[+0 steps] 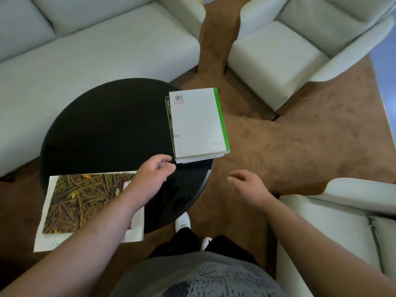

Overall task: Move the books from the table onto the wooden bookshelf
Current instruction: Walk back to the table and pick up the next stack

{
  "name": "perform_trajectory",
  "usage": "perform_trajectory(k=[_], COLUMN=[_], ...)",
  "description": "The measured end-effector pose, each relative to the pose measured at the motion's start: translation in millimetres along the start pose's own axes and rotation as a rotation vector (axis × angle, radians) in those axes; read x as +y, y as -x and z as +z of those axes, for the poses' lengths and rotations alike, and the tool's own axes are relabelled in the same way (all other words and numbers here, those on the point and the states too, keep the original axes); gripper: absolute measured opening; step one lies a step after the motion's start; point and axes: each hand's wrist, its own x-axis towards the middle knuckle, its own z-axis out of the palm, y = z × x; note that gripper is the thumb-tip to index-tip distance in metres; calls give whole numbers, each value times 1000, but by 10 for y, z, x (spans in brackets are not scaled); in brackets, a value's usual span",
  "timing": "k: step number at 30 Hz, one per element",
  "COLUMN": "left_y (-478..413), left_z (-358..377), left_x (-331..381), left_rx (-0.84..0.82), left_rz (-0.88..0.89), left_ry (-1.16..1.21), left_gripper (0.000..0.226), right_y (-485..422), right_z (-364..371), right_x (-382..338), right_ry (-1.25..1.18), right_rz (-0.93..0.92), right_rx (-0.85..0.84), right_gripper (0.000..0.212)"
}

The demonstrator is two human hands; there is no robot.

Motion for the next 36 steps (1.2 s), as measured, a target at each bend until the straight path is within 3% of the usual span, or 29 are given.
perform_trajectory(k=[9,10,12,13,16,19,22,24,27,29,36], left_y=[-1029,-1126,-1282,-1363,-1555,-1662,-1746,-1800,-1879,-1896,-1952], left_z=[36,56,100,125,210,280,322,326,305,271,240], left_x=[339,368,415,440,496,562,605,596,515,466,313], left_rx=[72,84,130,140,175,143,130,115,94,109,73], left_rz=[-177,-193,-206,-201,-206,-254,-319,-340,-335,-332,-434], left_ry=[45,58,93,125,194,235,310,351,336,321,545], left_gripper=[77,71,28,18,12,45,57,55,28,22,37], right_y=[-803,-885,-1055,-1146,-1426,-1675,-1827,-1878,-1895,-1934,-2104], right_z=[-306,-343,-397,-422,-468,-455,-421,-392,-332,-290,-244], right_x=[-621,-654,-711,-746,-876,-992,-1034,-1018,-1005,-984,-937], right_ry=[-3,-7,-12,-8,16,-28,-19,-38,-124,-204,-464], right_rz=[-35,-18,-16,-25,-34,-19,-79,-103,-102,-98,149], right_rx=[188,211,214,191,61,-131,-267,-327,-409,-425,-484], right_gripper=[33,33,35,40,60,68,61,58,62,63,65])
